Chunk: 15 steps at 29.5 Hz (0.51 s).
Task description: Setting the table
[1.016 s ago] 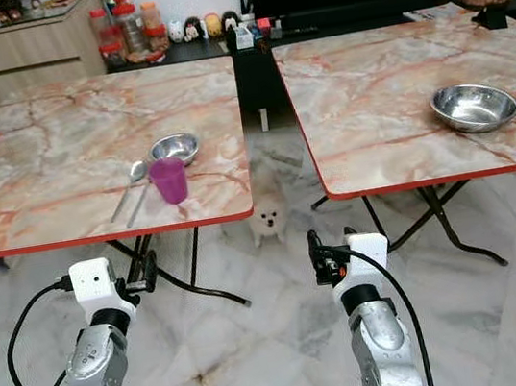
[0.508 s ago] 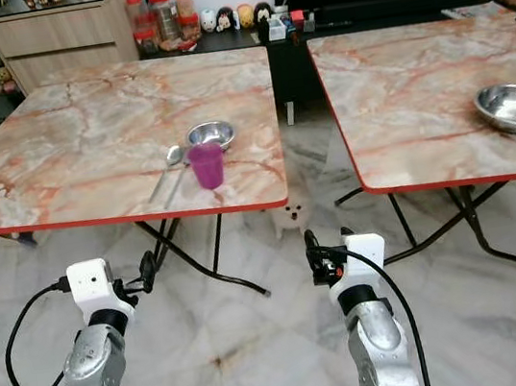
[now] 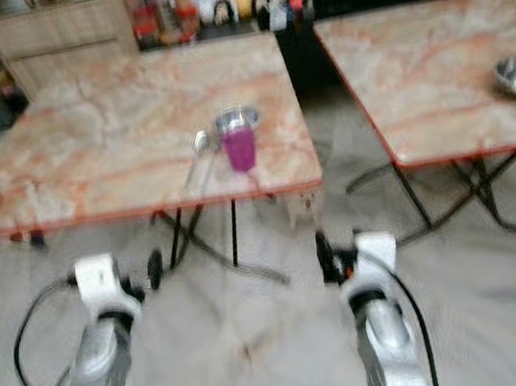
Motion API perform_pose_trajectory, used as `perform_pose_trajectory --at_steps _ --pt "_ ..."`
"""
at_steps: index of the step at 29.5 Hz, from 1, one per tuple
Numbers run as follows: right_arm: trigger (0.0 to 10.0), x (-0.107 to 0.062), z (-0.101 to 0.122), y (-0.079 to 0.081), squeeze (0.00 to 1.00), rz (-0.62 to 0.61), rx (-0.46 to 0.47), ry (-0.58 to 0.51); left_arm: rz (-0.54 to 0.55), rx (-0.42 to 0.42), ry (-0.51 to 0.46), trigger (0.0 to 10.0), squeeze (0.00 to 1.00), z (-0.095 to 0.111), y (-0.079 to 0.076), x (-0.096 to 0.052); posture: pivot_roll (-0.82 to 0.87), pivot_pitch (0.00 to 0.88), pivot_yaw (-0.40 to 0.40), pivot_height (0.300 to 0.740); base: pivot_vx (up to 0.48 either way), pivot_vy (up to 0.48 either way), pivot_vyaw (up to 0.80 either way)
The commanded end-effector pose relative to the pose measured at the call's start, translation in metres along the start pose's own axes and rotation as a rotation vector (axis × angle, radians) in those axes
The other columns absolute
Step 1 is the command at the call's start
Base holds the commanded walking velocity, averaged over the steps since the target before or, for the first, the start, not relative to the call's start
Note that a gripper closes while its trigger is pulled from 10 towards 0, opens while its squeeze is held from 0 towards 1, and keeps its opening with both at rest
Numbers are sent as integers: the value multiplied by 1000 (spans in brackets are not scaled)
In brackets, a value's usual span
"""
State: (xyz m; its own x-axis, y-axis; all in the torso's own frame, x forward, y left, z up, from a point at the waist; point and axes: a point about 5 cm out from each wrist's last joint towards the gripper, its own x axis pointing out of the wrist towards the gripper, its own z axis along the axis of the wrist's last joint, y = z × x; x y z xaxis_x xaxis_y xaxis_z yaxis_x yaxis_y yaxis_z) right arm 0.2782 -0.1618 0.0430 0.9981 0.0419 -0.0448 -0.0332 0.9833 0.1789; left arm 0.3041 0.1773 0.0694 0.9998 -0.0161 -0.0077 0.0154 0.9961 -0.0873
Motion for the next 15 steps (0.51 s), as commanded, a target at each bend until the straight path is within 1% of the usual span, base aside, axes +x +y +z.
perform_pose_trajectory --at_steps 1,10,15 --pt "10000 2 2 3 0 8 5 -7 3 13 -8 10000 0 2 2 -1 -37 0 38 740 0 0 0" --pt "10000 1 1 3 0 8 6 -6 -17 28 -13 10000 0 3 -1 -1 -37 0 38 740 0 0 0" --pt "10000 1 1 2 0 8 2 -5 -18 28 -12 10000 0 2 -1 -1 -37 0 37 740 310 0 0"
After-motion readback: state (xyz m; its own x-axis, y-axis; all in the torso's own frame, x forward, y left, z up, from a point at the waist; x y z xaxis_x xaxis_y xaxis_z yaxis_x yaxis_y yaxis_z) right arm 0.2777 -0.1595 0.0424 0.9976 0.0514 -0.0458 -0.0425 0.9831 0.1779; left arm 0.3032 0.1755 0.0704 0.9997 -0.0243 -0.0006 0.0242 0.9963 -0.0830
